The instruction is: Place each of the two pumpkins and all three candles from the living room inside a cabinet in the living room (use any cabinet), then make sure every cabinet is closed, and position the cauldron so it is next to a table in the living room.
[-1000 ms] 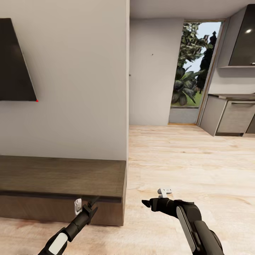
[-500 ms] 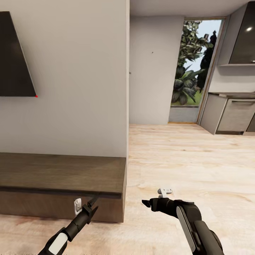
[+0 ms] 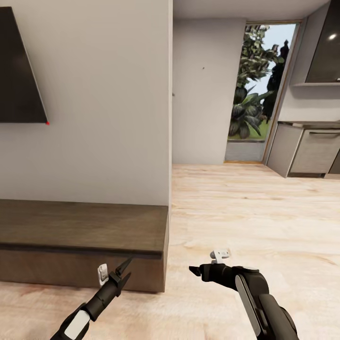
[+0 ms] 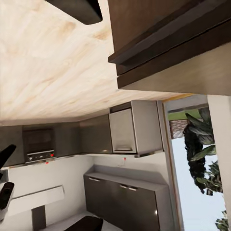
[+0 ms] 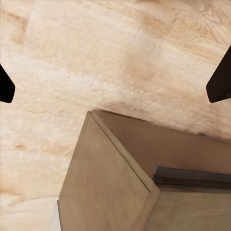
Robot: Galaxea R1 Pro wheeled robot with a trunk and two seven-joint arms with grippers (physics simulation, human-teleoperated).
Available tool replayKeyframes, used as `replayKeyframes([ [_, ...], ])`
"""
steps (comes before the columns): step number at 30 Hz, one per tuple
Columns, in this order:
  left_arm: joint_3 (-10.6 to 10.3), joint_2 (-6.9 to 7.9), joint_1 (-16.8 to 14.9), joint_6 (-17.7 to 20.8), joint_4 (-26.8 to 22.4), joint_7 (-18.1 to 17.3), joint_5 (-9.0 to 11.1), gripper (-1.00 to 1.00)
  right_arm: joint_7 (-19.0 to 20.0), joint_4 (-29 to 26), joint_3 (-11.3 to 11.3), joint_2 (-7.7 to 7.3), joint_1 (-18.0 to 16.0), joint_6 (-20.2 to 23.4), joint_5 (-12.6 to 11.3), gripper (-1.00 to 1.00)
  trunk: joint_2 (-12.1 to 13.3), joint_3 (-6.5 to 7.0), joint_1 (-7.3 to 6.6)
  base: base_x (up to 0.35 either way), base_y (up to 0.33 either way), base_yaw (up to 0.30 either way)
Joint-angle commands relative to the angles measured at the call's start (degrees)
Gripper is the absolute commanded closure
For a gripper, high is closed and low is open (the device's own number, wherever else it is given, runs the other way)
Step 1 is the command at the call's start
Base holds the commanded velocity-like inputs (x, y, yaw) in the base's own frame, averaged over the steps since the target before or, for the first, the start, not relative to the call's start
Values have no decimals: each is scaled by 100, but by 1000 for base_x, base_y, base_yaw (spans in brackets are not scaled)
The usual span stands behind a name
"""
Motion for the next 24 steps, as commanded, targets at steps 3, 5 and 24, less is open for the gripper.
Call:
replayKeyframes([
  [3,11,36,-4,53,6,-22,30,-100,0,-4,-4,2,-3,34,-30,-100,-124,-60,65,0,0,0],
  [5,9,57,-4,53,5,-27,34,-100,2,-4,-4,2,-3,33,-31,-100,-204,-96,109,0,0,0],
  [24,-8,118,-4,35,10,-524,9,-100,79,-4,5,2,-2,-43,-32,-100,-244,-114,131,0,0,0],
])
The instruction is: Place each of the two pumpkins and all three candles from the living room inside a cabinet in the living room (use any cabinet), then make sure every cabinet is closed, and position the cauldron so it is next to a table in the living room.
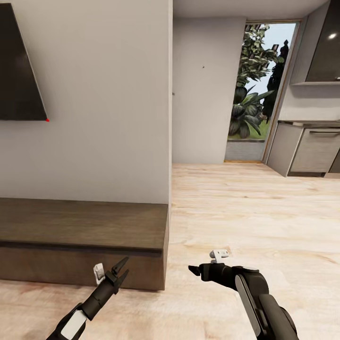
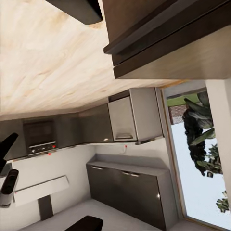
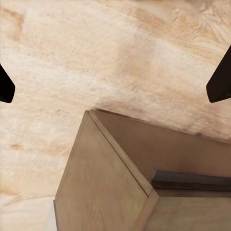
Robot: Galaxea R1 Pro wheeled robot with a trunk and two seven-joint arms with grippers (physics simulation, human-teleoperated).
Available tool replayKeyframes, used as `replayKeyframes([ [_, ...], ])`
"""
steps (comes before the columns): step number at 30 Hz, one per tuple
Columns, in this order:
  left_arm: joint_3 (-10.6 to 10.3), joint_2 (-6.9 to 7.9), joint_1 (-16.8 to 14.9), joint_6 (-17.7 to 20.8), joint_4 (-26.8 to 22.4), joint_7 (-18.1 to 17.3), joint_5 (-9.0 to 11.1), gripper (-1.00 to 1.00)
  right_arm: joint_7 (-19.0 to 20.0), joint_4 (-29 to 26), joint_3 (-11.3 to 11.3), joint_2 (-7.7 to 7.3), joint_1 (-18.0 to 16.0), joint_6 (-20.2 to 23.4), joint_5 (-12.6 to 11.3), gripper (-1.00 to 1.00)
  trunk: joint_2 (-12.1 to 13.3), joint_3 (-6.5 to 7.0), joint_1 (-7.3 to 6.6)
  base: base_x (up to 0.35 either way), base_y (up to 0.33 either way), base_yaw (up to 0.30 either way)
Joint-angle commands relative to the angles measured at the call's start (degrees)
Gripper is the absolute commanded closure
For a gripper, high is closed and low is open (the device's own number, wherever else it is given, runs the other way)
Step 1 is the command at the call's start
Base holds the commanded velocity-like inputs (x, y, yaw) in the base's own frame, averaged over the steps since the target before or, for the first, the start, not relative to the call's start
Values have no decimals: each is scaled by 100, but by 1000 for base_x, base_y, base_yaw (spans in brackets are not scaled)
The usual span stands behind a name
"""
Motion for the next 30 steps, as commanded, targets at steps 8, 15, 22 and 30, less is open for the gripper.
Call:
replayKeyframes([
  [8,2,23,-3,53,11,-10,14,-100,-1,-4,-2,2,-4,32,-27,-100,-2,-6,-1,0,0,0],
  [15,2,50,-3,67,16,-2,18,-100,-1,-4,-4,2,-5,32,-27,-100,-2,-6,-1,0,0,0],
  [22,11,104,-3,93,13,252,31,-100,0,-4,4,2,-1,32,-27,-100,-2,-6,-1,95,-49,0],
  [30,6,105,-3,105,12,534,38,-100,0,-4,2,2,1,32,-27,-100,-2,-6,-1,117,-97,0],
])
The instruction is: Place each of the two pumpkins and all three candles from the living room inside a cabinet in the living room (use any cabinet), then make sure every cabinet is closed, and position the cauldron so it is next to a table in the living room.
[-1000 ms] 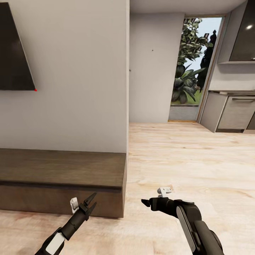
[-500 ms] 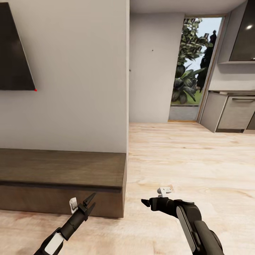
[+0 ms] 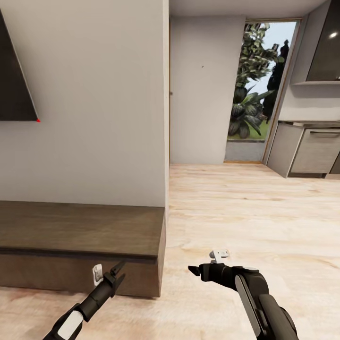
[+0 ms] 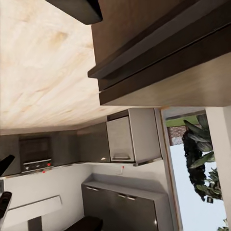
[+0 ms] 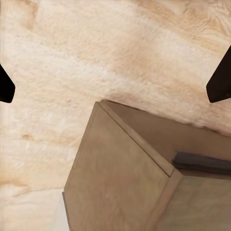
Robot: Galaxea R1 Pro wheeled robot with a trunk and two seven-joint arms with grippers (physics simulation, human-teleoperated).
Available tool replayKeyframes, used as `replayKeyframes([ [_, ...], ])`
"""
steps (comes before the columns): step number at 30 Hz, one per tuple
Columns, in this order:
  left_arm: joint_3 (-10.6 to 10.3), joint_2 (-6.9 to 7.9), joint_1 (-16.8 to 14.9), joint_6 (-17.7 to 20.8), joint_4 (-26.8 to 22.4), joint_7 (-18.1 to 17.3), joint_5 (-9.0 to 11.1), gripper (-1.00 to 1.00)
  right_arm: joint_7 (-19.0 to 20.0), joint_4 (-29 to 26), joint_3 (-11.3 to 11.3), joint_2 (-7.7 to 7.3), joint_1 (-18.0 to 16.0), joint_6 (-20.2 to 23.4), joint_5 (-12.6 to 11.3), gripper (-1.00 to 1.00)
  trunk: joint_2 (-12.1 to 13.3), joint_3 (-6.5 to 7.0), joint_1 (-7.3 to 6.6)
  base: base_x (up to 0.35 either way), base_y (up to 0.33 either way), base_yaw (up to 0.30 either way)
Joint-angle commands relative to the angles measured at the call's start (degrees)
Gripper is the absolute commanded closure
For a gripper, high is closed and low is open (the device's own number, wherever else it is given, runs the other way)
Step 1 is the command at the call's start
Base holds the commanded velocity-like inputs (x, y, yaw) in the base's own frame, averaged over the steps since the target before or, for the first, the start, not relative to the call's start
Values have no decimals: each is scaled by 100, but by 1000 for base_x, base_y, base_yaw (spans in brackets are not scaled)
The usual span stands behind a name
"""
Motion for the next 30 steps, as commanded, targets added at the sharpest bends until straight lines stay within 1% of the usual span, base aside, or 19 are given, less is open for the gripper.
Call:
replayKeyframes([
  [1,9,-1,-3,53,3,-19,25,-100,-4,-4,-3,1,-2,34,-27,-100,-2,-6,-1,21,-17,0],
  [9,8,-2,-3,51,3,-45,31,-100,-4,-4,-2,1,-3,34,-27,-100,-2,-6,-1,5,-4,0],
  [13,11,3,-3,46,5,-382,21,-100,-4,-4,-1,1,-3,34,-27,-100,-163,-77,87,0,0,0],
  [17,14,8,-3,51,3,-553,17,-100,-4,-4,-1,1,-2,34,-27,-100,-168,-166,97,0,0,0],
  [30,15,15,-3,54,3,-606,15,-100,-4,-4,-1,1,0,34,-27,-100,-186,-454,131,0,0,0],
])
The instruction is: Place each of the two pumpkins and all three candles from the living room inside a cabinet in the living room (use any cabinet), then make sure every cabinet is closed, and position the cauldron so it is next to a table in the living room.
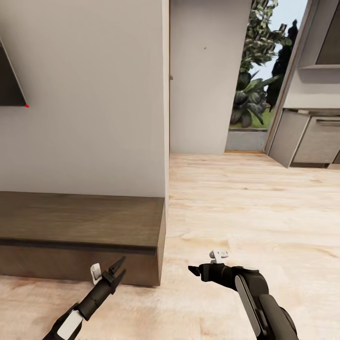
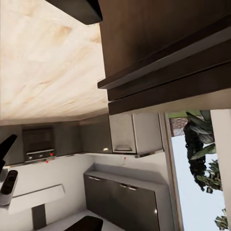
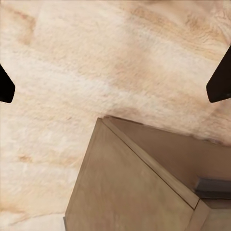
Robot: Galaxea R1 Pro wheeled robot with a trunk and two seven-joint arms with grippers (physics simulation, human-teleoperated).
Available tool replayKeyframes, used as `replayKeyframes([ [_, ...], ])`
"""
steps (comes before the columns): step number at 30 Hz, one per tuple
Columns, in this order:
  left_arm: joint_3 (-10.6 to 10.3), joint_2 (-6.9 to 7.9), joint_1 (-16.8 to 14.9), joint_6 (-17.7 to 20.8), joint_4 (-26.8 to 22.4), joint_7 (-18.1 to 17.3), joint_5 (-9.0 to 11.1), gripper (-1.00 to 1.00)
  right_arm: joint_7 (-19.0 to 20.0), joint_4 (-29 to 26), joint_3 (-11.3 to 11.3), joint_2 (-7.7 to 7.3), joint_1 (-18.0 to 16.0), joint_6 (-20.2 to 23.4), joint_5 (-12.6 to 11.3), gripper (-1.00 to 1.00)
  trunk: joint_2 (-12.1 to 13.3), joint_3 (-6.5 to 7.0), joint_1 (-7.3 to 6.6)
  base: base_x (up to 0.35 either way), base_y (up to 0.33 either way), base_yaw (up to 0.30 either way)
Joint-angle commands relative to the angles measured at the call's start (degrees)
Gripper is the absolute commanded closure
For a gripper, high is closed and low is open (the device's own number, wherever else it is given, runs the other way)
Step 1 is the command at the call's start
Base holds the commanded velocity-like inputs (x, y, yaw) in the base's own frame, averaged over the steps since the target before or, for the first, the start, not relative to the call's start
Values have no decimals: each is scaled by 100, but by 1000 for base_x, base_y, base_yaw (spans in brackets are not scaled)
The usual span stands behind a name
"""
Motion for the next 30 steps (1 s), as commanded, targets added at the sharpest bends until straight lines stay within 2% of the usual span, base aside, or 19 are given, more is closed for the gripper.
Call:
replayKeyframes([
  [1,10,0,-3,55,3,-16,22,-100,-4,-5,-4,2,-3,35,-28,-100,-4,-28,1,0,0,0],
  [5,10,0,-3,50,3,-18,22,-100,-4,-5,-4,2,-3,35,-28,-100,-9,-117,11,0,0,0],
  [24,18,0,-3,151,3,0,52,-100,-4,-5,-4,2,-3,35,-28,-100,-9,-117,11,0,0,0],
  [30,25,0,-3,154,2,-38,64,-100,-4,-5,-4,2,-3,35,-28,-100,-9,-117,11,175,-70,0],
])
